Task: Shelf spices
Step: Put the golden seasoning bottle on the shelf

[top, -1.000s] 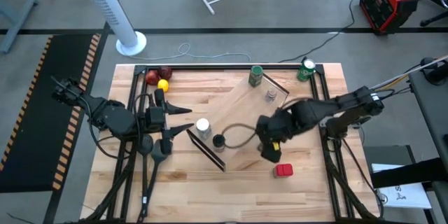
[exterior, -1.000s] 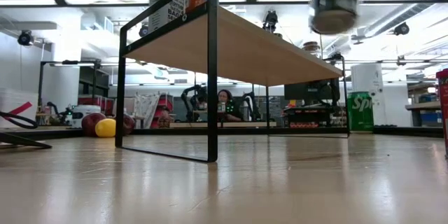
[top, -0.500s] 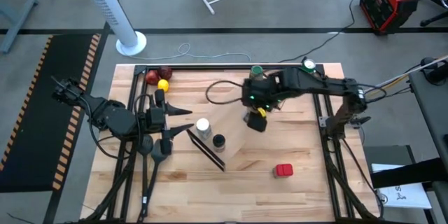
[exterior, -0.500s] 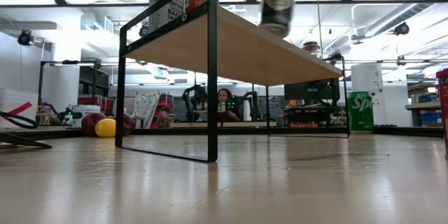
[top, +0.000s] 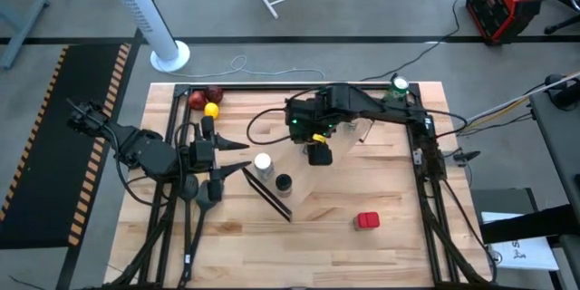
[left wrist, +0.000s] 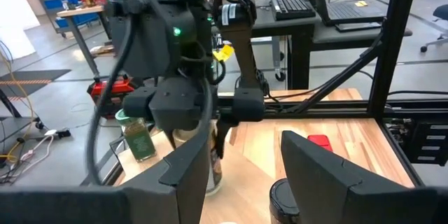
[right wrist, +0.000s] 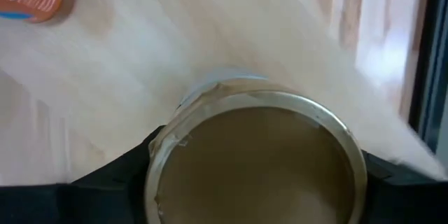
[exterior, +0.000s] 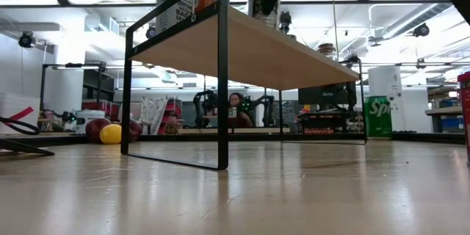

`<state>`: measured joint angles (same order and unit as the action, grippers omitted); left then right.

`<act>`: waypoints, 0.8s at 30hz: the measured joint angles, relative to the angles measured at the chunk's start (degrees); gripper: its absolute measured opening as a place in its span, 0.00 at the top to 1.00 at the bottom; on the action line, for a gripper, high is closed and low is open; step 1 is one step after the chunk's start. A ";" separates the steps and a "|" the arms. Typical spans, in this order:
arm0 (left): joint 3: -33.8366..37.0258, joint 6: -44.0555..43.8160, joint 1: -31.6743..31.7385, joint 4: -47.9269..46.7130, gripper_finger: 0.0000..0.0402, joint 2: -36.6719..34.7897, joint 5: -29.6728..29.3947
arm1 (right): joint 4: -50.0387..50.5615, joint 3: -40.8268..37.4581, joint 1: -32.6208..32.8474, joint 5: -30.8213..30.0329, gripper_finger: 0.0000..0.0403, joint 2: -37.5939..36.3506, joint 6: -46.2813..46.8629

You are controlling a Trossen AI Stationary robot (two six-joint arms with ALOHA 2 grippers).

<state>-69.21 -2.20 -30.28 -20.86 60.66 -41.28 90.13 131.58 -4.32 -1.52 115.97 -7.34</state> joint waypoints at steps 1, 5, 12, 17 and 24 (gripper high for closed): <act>0.00 0.00 0.00 -0.04 0.59 0.00 0.00 | -0.06 0.84 -0.09 -0.07 0.36 0.55 -0.93; 0.00 -0.20 0.00 -0.27 0.59 0.00 0.00 | -0.26 2.31 -1.18 -0.01 0.36 1.29 -3.43; 0.00 -0.15 -0.02 -0.74 0.59 0.00 0.26 | -0.68 2.31 -2.96 -0.74 0.26 1.31 -8.25; 0.00 -0.04 -0.02 -0.74 0.59 0.00 0.28 | -0.79 2.31 -2.97 -3.50 0.24 1.50 -11.71; 0.00 -0.02 -0.02 -1.24 0.59 0.00 0.30 | -0.78 2.39 -2.84 -6.78 0.24 1.26 -12.15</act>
<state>-69.21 -2.22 -30.30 -22.10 60.66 -40.98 89.35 133.96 -7.16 -8.29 117.23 -19.49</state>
